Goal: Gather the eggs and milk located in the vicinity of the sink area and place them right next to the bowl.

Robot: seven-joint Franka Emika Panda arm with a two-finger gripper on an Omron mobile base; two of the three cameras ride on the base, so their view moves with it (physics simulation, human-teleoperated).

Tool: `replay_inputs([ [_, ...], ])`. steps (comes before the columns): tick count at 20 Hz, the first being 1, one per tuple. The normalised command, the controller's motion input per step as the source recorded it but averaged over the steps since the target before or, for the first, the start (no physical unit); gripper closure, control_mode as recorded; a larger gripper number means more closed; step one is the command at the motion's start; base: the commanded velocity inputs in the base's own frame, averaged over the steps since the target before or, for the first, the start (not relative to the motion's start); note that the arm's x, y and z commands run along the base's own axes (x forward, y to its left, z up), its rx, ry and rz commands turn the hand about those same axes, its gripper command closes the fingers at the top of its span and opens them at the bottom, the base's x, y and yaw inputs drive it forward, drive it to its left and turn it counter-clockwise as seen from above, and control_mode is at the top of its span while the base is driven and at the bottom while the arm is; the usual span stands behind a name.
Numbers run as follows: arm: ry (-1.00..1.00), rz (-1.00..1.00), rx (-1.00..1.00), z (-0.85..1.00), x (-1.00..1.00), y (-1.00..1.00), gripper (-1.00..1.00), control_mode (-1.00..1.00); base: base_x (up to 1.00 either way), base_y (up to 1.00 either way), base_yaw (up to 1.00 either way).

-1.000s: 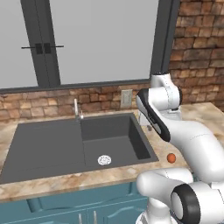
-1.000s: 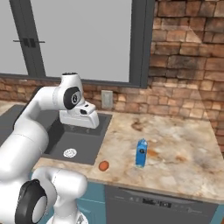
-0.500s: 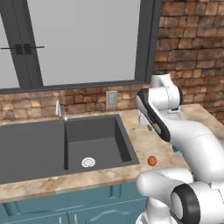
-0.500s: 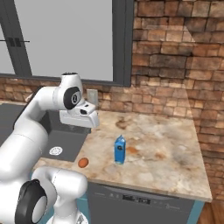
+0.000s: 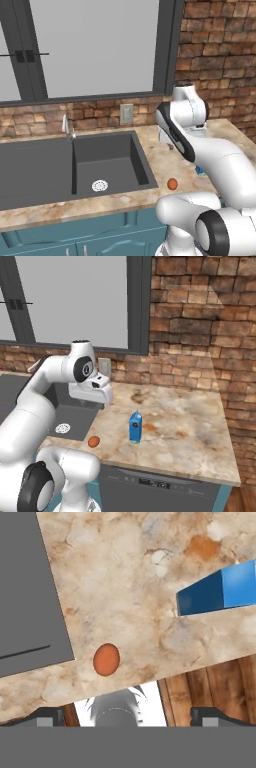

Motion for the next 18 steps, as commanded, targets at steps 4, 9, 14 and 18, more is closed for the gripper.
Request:
replay_inputs([
  [4, 0.00, -0.08, 0.04, -0.22, 0.00, 0.20, -1.00, -1.00, 0.00, 0.00, 0.00],
  [9, 0.00, -0.04, 0.04, -0.22, 0.00, 0.12, -1.00, -1.00, 0.00, 0.00, 0.00],
  [14, 0.00, -0.02, 0.00, -0.17, 0.00, 0.00, -1.00, -1.00, 0.00, 0.00, 0.00],
  [18, 0.00, -0.02, 0.00, -0.18, 0.00, 0.00, -1.00, -1.00, 0.00, 0.00, 0.00],
])
